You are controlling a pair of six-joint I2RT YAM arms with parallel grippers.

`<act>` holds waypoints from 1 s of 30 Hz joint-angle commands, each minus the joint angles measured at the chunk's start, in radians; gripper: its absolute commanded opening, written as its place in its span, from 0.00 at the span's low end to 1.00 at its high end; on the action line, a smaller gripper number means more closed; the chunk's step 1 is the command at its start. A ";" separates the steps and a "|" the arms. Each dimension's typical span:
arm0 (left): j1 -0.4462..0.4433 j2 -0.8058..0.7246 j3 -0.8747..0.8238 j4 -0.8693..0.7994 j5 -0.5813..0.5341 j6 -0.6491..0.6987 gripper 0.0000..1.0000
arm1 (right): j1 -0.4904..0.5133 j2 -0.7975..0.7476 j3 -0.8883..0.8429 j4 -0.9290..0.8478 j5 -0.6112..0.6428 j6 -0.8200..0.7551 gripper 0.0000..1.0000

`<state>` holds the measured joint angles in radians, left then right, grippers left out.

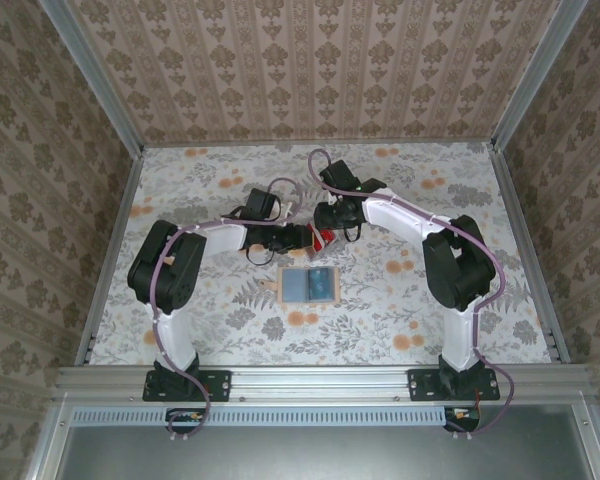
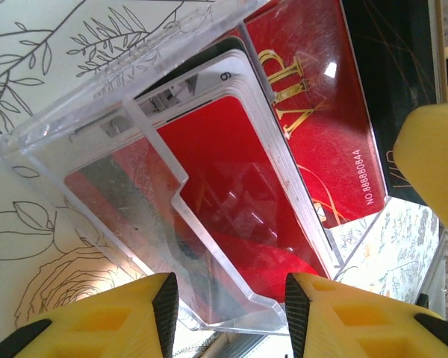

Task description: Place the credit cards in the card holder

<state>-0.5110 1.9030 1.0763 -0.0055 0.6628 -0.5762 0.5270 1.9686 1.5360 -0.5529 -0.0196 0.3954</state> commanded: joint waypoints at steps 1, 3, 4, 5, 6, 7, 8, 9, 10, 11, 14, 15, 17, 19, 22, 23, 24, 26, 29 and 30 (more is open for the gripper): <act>-0.009 0.009 0.014 0.012 0.017 -0.013 0.45 | 0.003 -0.036 -0.013 0.010 -0.040 0.003 0.45; -0.011 0.004 0.012 0.012 0.013 -0.011 0.44 | 0.001 -0.041 -0.018 0.010 -0.043 0.006 0.45; -0.011 0.004 0.012 0.012 0.012 -0.011 0.44 | 0.002 -0.045 -0.020 0.011 -0.046 0.006 0.44; -0.011 0.005 0.011 0.011 0.012 -0.011 0.45 | 0.002 -0.050 -0.025 0.010 -0.046 0.005 0.44; -0.011 0.005 0.014 0.011 0.012 -0.012 0.44 | 0.002 -0.052 -0.028 0.010 -0.044 0.006 0.44; -0.011 0.005 0.014 0.012 0.013 -0.016 0.44 | 0.002 -0.054 -0.028 0.011 -0.044 0.008 0.44; -0.012 0.003 0.012 0.013 0.012 -0.017 0.44 | 0.002 -0.057 -0.029 0.011 -0.044 0.008 0.43; -0.012 0.001 0.011 0.013 0.009 -0.016 0.44 | 0.002 -0.060 -0.030 0.010 -0.044 0.006 0.43; -0.014 0.002 0.012 0.014 0.007 -0.016 0.44 | 0.002 -0.062 -0.033 0.010 -0.046 0.005 0.43; -0.014 0.004 0.012 0.015 0.006 -0.017 0.44 | 0.002 -0.066 -0.034 0.010 -0.043 0.004 0.42; -0.015 0.005 0.014 0.018 0.008 -0.022 0.45 | 0.002 -0.075 -0.037 0.011 -0.043 0.005 0.41; -0.017 0.005 0.016 0.018 0.008 -0.023 0.45 | 0.002 -0.076 -0.037 0.010 -0.045 0.005 0.41; -0.018 0.008 0.020 0.017 0.006 -0.021 0.44 | 0.002 -0.079 -0.037 0.011 -0.049 0.004 0.40; -0.020 0.011 0.025 0.016 0.008 -0.024 0.44 | 0.003 -0.078 -0.036 0.010 -0.046 0.003 0.39; -0.023 0.011 0.029 0.015 0.007 -0.023 0.44 | 0.002 -0.072 -0.033 0.010 -0.046 0.001 0.38; -0.022 0.011 0.029 0.013 0.007 -0.023 0.44 | 0.001 -0.070 -0.032 0.010 -0.045 0.000 0.37; -0.023 0.011 0.031 0.013 0.008 -0.022 0.44 | -0.001 -0.069 -0.033 0.011 -0.043 -0.003 0.36; -0.024 0.013 0.032 0.010 0.008 -0.022 0.44 | -0.002 -0.071 -0.034 0.011 -0.042 -0.003 0.32; -0.024 0.010 0.026 0.012 0.006 -0.022 0.44 | -0.004 -0.077 -0.038 0.011 -0.042 -0.003 0.27; -0.024 0.010 0.024 0.012 0.005 -0.020 0.44 | -0.005 -0.079 -0.038 0.010 -0.042 -0.003 0.25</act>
<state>-0.5186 1.9030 1.0786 -0.0078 0.6548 -0.5842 0.5175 1.9263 1.5089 -0.5400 -0.0368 0.3950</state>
